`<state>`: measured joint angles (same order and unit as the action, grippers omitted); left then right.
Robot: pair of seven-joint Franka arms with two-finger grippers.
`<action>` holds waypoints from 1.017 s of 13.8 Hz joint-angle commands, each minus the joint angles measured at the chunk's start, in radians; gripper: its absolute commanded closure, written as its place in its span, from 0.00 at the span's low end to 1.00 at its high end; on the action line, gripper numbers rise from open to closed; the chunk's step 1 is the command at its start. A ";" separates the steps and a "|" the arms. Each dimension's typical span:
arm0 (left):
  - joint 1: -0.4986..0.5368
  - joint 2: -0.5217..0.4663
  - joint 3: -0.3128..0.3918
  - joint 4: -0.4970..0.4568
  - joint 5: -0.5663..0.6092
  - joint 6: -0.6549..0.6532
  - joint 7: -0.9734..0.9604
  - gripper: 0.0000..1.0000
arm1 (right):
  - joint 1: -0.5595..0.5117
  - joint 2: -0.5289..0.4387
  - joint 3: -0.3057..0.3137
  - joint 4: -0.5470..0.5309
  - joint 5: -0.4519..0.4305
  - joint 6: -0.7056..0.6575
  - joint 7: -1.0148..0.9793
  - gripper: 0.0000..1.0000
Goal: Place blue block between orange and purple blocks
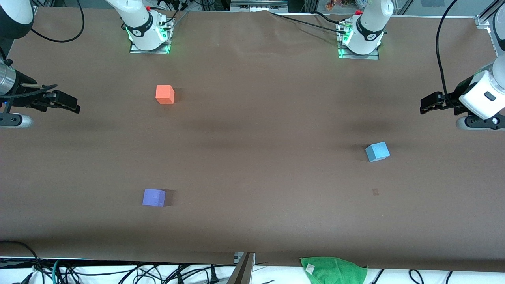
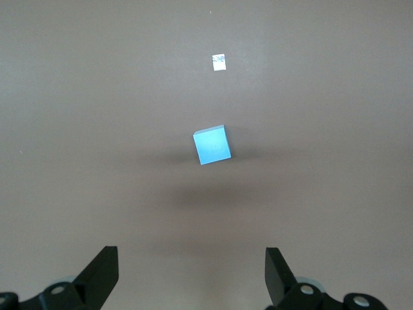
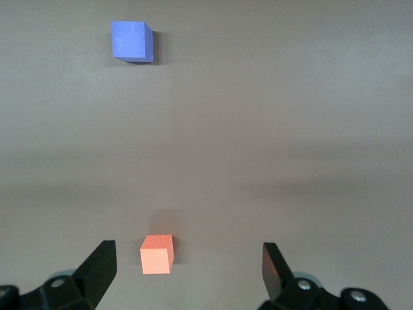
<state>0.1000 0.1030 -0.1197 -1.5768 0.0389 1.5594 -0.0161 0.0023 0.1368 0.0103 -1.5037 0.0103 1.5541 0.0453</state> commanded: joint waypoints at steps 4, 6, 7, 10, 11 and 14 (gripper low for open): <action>0.007 0.006 -0.009 -0.005 -0.010 0.034 0.002 0.00 | 0.002 0.004 0.002 0.022 -0.003 -0.009 -0.007 0.00; 0.007 0.004 -0.008 -0.003 -0.010 0.033 0.002 0.00 | 0.002 0.004 0.002 0.022 -0.003 -0.012 -0.007 0.00; 0.007 0.004 -0.009 -0.003 -0.010 0.031 0.004 0.00 | 0.001 0.004 0.002 0.022 -0.003 -0.011 -0.007 0.00; 0.006 0.007 -0.026 -0.002 -0.008 0.034 0.002 0.00 | -0.004 0.004 0.000 0.022 -0.003 -0.014 -0.007 0.00; 0.006 0.006 -0.034 -0.009 -0.008 0.028 0.008 0.00 | -0.001 0.004 0.000 0.022 -0.001 -0.015 -0.007 0.00; 0.007 0.010 -0.040 -0.006 -0.010 -0.030 0.015 0.00 | 0.002 0.004 0.003 0.023 -0.001 -0.015 -0.007 0.00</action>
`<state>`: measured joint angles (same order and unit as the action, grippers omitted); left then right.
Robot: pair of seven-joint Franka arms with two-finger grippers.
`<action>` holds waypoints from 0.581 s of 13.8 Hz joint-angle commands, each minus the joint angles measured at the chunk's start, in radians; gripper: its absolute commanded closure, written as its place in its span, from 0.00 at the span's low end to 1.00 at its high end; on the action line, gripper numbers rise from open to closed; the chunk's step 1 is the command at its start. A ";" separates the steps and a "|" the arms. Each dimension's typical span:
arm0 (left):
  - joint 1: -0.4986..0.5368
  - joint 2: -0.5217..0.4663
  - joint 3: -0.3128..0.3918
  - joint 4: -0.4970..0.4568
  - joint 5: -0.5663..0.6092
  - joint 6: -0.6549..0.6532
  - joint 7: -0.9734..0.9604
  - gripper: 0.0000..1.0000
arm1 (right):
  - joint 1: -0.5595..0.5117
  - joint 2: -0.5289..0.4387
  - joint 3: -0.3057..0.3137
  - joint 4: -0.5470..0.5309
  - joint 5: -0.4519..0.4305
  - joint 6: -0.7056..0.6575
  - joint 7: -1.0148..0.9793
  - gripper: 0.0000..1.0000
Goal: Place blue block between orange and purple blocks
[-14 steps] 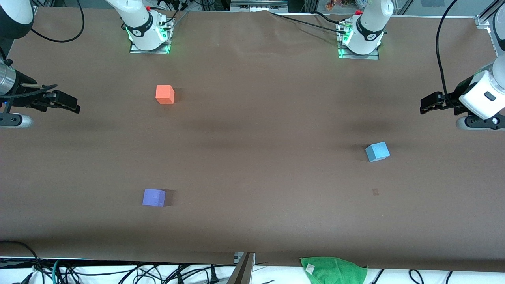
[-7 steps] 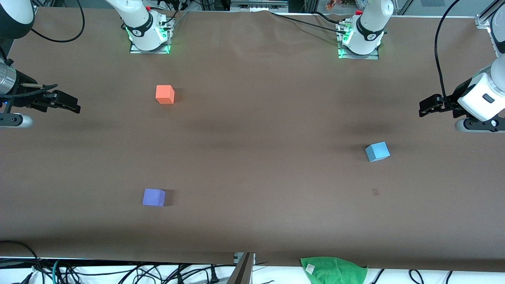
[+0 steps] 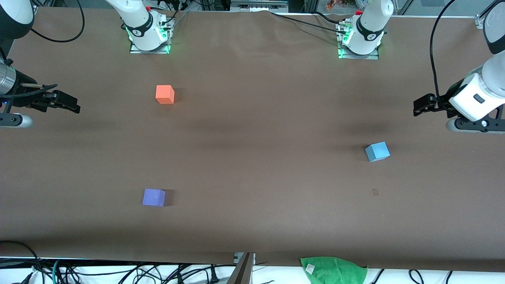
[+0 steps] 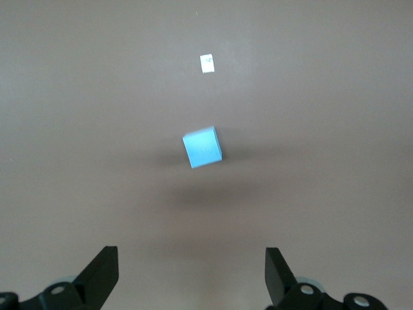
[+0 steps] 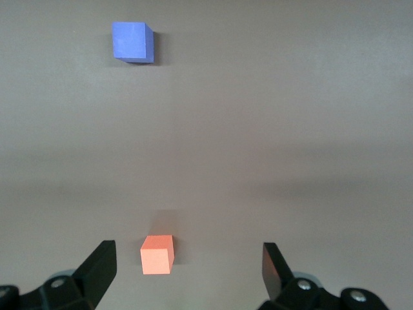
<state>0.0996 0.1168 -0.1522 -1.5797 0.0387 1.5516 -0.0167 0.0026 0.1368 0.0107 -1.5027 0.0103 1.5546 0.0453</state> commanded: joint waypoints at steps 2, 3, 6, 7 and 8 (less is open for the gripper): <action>0.008 -0.005 -0.042 0.000 -0.008 -0.021 0.003 0.00 | 0.001 0.004 0.002 0.021 -0.001 -0.018 -0.007 0.00; 0.008 -0.005 -0.053 0.000 -0.006 -0.018 0.001 0.00 | -0.001 0.004 0.002 0.022 -0.001 -0.018 -0.007 0.00; 0.009 0.003 -0.055 -0.005 -0.005 0.016 0.012 0.00 | 0.001 0.004 0.002 0.021 -0.001 -0.018 -0.005 0.00; 0.018 0.003 -0.055 -0.003 -0.005 0.016 0.020 0.00 | -0.004 0.004 0.002 0.022 -0.001 -0.018 -0.005 0.00; 0.023 0.003 -0.053 -0.003 -0.005 0.015 0.021 0.00 | -0.001 0.004 0.002 0.022 -0.001 -0.014 -0.005 0.00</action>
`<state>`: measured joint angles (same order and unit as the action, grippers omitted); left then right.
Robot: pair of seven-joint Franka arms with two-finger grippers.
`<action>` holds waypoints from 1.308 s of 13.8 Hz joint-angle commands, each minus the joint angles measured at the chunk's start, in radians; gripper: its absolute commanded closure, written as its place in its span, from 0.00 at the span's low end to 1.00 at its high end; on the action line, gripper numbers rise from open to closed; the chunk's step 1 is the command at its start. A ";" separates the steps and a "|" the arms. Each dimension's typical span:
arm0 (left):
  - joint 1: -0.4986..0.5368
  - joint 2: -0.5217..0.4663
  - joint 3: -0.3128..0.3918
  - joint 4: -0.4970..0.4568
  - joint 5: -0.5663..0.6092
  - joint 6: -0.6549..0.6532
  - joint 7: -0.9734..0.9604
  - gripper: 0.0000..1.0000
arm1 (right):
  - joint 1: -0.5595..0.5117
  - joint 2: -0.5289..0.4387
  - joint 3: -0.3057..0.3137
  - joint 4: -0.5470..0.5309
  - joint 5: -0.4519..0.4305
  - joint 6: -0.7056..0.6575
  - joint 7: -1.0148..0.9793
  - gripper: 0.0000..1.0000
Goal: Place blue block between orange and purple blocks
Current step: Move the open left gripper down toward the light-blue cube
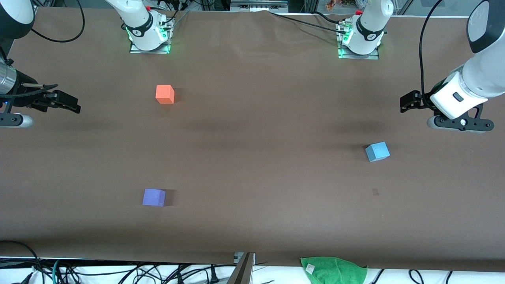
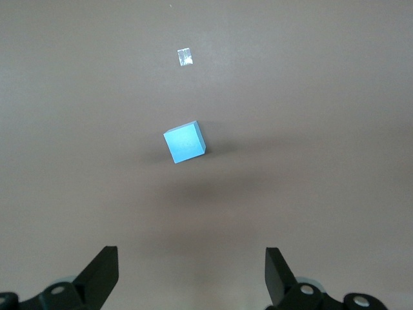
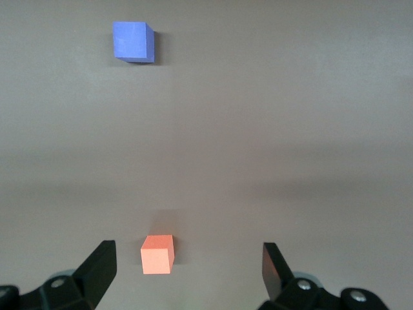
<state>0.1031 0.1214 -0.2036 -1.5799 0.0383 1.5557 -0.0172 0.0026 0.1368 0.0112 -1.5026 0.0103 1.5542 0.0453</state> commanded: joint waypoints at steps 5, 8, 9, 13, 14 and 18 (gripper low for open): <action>0.021 -0.003 -0.002 -0.006 -0.005 0.001 0.020 0.00 | 0.000 0.004 0.001 0.021 -0.001 -0.017 -0.005 0.00; 0.021 -0.003 0.000 -0.008 -0.005 0.000 0.020 0.00 | 0.000 0.004 0.001 0.022 -0.001 -0.017 -0.005 0.00; 0.021 -0.003 0.001 -0.009 -0.005 0.000 0.019 0.00 | 0.000 0.004 0.001 0.022 -0.001 -0.017 -0.005 0.00; 0.023 0.000 0.006 -0.012 0.002 0.000 0.011 0.00 | 0.000 0.004 0.001 0.022 -0.001 -0.017 -0.005 0.00; 0.023 0.017 0.006 -0.014 0.003 0.001 0.003 0.00 | 0.000 0.004 0.001 0.022 -0.001 -0.017 -0.005 0.00; 0.021 0.075 0.006 -0.057 0.067 0.096 0.003 0.00 | -0.001 0.004 0.001 0.022 0.005 -0.017 -0.005 0.00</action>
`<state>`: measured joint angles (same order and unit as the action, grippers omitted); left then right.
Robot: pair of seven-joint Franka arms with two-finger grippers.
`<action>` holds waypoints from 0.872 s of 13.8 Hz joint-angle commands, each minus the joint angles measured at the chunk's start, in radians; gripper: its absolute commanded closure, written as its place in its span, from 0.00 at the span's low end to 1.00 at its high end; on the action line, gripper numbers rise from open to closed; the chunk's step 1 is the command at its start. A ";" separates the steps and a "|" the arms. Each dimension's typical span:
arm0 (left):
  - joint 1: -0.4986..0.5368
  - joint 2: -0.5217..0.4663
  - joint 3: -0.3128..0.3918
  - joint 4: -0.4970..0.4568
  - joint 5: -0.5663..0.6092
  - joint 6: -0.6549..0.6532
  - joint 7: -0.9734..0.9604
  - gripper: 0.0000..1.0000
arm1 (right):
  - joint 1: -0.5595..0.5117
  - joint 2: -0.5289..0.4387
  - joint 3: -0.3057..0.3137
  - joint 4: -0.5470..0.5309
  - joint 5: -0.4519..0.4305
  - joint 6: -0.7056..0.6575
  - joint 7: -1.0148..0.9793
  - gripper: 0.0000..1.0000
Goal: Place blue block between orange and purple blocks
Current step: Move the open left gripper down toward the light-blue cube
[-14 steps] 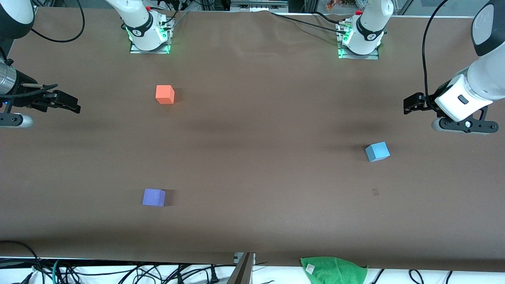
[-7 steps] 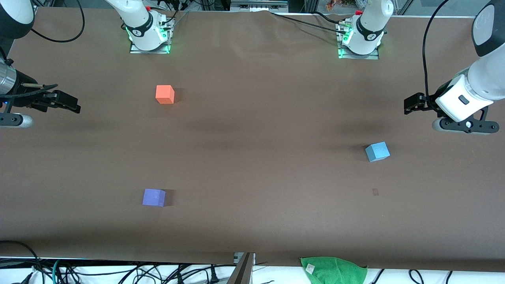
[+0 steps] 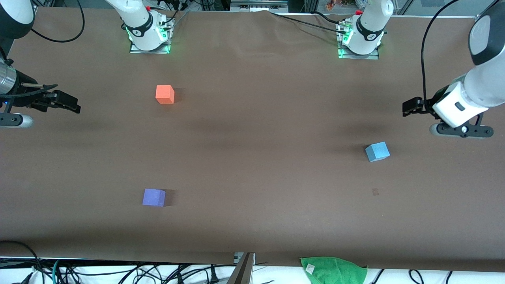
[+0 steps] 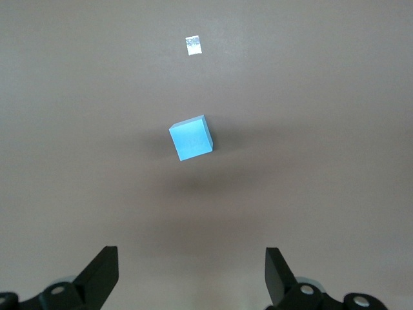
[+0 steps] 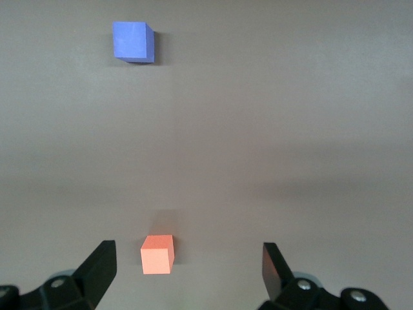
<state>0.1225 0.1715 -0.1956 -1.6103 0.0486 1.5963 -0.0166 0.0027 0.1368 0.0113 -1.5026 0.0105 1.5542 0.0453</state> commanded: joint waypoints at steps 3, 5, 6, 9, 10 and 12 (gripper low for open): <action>0.015 0.028 -0.002 -0.147 0.065 0.190 -0.009 0.00 | -0.001 0.004 0.001 0.021 0.006 -0.017 -0.005 0.00; 0.019 0.058 -0.002 -0.221 0.065 0.295 -0.066 0.00 | -0.001 0.004 0.001 0.022 0.006 -0.017 -0.005 0.00; 0.026 0.092 -0.002 -0.229 0.065 0.325 -0.086 0.00 | -0.001 0.004 0.001 0.021 0.006 -0.017 -0.005 0.00; 0.058 0.207 -0.001 -0.237 0.063 0.404 -0.124 0.00 | -0.001 0.004 0.001 0.022 0.006 -0.017 -0.005 0.00; 0.068 0.232 -0.002 -0.247 0.057 0.442 -0.161 0.00 | -0.004 0.004 0.001 0.021 0.006 -0.017 -0.005 0.00; 0.068 0.240 -0.002 -0.287 0.057 0.509 -0.203 0.00 | -0.001 0.004 0.001 0.021 0.006 -0.017 -0.005 0.00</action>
<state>0.1806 0.4092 -0.1874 -1.8696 0.0865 2.0562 -0.1683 0.0025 0.1367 0.0112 -1.5022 0.0107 1.5539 0.0453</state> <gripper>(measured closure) 0.000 0.000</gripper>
